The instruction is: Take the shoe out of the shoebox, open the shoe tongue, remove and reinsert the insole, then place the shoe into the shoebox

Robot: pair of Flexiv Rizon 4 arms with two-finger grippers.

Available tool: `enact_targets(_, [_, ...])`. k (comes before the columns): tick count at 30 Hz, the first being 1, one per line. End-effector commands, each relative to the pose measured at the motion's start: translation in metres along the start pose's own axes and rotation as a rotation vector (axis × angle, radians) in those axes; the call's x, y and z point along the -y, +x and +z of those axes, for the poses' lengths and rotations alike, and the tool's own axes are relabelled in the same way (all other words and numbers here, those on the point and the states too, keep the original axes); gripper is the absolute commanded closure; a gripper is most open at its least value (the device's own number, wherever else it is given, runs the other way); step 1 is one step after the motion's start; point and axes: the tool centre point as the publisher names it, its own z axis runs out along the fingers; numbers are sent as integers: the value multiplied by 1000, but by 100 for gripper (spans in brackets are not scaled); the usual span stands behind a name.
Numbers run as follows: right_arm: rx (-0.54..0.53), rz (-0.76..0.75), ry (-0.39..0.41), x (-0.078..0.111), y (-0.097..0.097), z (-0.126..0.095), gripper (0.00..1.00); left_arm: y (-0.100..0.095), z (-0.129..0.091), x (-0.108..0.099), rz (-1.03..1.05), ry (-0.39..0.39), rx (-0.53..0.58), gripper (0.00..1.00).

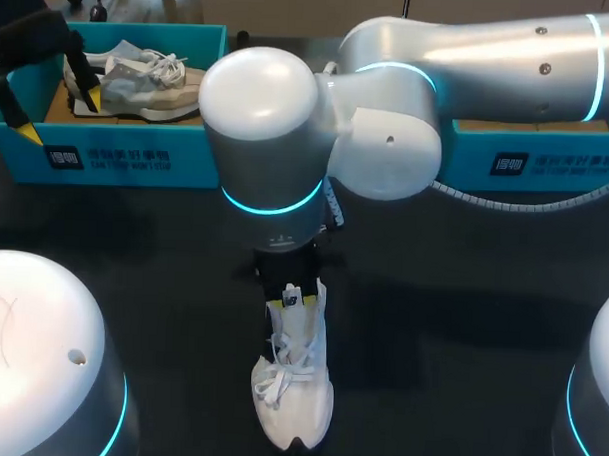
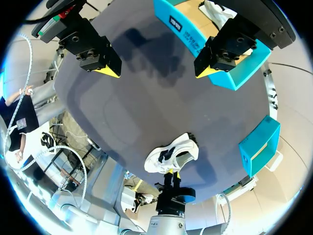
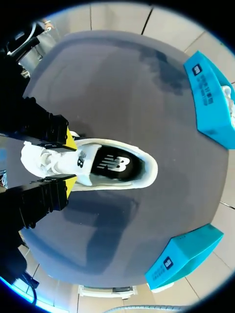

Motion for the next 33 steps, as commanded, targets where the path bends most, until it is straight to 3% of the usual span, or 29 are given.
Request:
enact_targets(1, [-37, -43, 20, -12, -10, -9, 57, 0, 0, 0, 1, -4, -2, 0])
enact_targets(5, [-47, -269, -1, -21, -14, -20, 0, 0, 0, 0, 1, -4, -2, 0])
enact_targets(8, [-97, -490, -43, -26, -24, -27, 0, 0, 0, 0, 1, -4, -2, 0])
enact_targets(13, [-175, -842, -43, -41, -42, -30, 0, 0, 0, 0, 1, -4, -2, 0])
enact_targets(18, [-287, -1421, -37, -52, -45, -25, 0, 0, 0, 0, 1, -4, -2, 0])
enact_targets(27, [-287, -1421, -37, -52, -45, -25, 0, 0, 0, 0, 1, -4, -2, 0])
enact_targets(29, [-207, -1458, 69, -62, -33, -21, 0, 0, 0, 0, 1, -4, -2, 0])
enact_targets(33, [-104, -1545, 103, -75, -25, -21, 0, 0, 0, 0, 1, -4, -2, 0])
